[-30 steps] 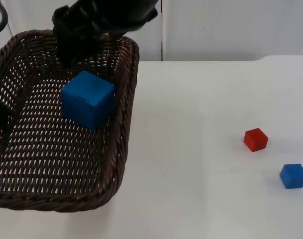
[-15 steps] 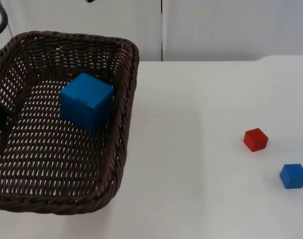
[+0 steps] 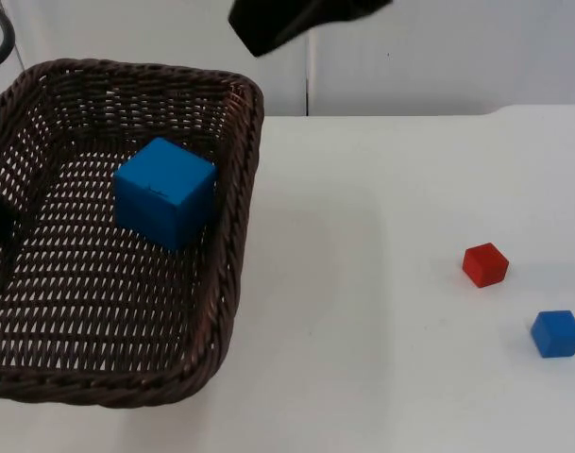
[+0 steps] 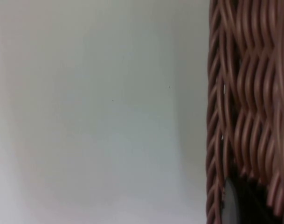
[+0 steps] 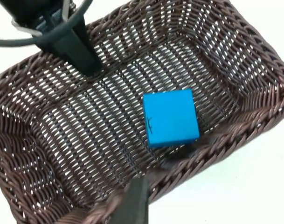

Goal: Pick up the basket with the left hand and place the largest block into the basket with the right hand.

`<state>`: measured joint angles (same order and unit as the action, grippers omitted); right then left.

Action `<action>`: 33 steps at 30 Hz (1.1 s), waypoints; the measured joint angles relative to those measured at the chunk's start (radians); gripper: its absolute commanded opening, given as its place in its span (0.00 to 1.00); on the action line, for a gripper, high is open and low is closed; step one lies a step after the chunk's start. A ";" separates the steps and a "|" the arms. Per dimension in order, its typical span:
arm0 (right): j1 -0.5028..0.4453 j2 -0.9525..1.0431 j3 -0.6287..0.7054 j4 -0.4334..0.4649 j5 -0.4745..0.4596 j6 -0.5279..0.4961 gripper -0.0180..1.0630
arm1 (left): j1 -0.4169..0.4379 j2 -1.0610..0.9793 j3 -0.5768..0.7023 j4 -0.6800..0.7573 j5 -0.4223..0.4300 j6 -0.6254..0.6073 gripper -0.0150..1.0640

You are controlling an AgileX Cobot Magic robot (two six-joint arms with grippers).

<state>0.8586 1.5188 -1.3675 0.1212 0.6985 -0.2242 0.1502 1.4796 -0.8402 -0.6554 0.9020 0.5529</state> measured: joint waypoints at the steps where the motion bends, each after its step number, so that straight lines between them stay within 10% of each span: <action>1: 0.000 -0.005 0.013 0.000 -0.005 0.000 0.78 | 0.000 0.000 0.000 0.000 0.000 0.000 0.01; 16: 0.000 -0.007 0.020 0.013 -0.035 0.002 0.78 | -0.005 0.000 0.000 -0.065 -0.023 0.024 0.01; 33: 0.000 -0.007 0.020 0.016 -0.033 0.002 0.78 | -0.271 0.258 -0.050 -0.205 -0.267 0.034 0.01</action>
<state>0.8586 1.5114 -1.3479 0.1374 0.6654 -0.2221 -0.1205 1.7380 -0.8898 -0.8609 0.6354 0.5874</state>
